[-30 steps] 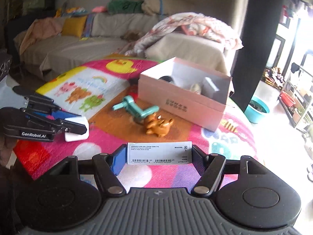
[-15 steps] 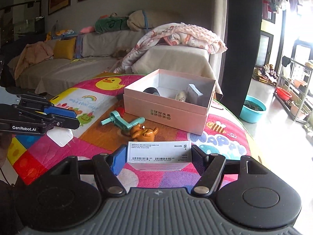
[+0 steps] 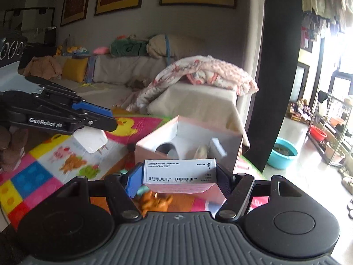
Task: Organize rigid objects
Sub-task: 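Lower the white product box into the pink box and open the right gripper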
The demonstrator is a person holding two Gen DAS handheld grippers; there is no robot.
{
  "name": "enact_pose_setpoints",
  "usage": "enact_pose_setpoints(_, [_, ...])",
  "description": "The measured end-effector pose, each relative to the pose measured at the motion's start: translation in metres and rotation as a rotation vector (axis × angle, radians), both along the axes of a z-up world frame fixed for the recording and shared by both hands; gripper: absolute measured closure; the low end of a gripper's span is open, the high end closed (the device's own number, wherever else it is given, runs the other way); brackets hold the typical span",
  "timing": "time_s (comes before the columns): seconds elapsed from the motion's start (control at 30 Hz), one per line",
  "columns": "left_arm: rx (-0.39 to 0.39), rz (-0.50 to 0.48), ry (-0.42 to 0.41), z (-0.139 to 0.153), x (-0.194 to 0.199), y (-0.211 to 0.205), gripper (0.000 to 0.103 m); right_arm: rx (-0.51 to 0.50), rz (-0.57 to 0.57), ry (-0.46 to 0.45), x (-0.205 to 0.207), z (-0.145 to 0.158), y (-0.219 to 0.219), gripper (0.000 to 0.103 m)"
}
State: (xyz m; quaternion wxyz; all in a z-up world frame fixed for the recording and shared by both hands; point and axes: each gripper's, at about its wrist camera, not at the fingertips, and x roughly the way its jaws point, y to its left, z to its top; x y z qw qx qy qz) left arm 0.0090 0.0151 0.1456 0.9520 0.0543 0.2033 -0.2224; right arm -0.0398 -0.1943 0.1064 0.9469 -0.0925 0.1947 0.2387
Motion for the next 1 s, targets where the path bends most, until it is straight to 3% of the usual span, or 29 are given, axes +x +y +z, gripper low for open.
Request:
enact_pose_setpoints(0.2, [-0.249, -0.021, 0.061, 0.018, 0.11, 0.001, 0.079, 0.069, -0.057, -0.044, 0.067, 0.019, 0.02, 0.034])
enact_pose_setpoints(0.33, [-0.289, 0.058, 0.088, 0.013, 0.159, 0.001, 0.077, 0.123, -0.08, -0.096, 0.104, 0.015, 0.035, 0.029])
enact_pose_setpoints(0.43, [-0.312, 0.071, 0.02, 0.008, 0.145, 0.015, 0.077, 0.046, -0.085, -0.016, 0.109, 0.003, 0.044, 0.025])
enact_pose_setpoints(0.6, [-0.27, 0.151, -0.055, -0.013, 0.086, 0.051, 0.077, 0.0, -0.049, 0.032, 0.058, -0.042, 0.026, 0.023])
enact_pose_setpoints(0.77, [-0.314, 0.227, 0.091, -0.065, 0.045, 0.08, 0.077, -0.023, -0.08, 0.127, 0.041, -0.079, 0.017, 0.023])
enact_pose_setpoints(0.87, [-0.291, 0.224, 0.157, -0.089, 0.025, 0.081, 0.077, 0.022, -0.073, 0.206, 0.038, -0.091, 0.017, 0.023])
enact_pose_setpoints(1.0, [-0.261, 0.244, 0.209, -0.104, 0.02, 0.081, 0.077, 0.056, -0.056, 0.246, 0.035, -0.098, 0.024, 0.023])
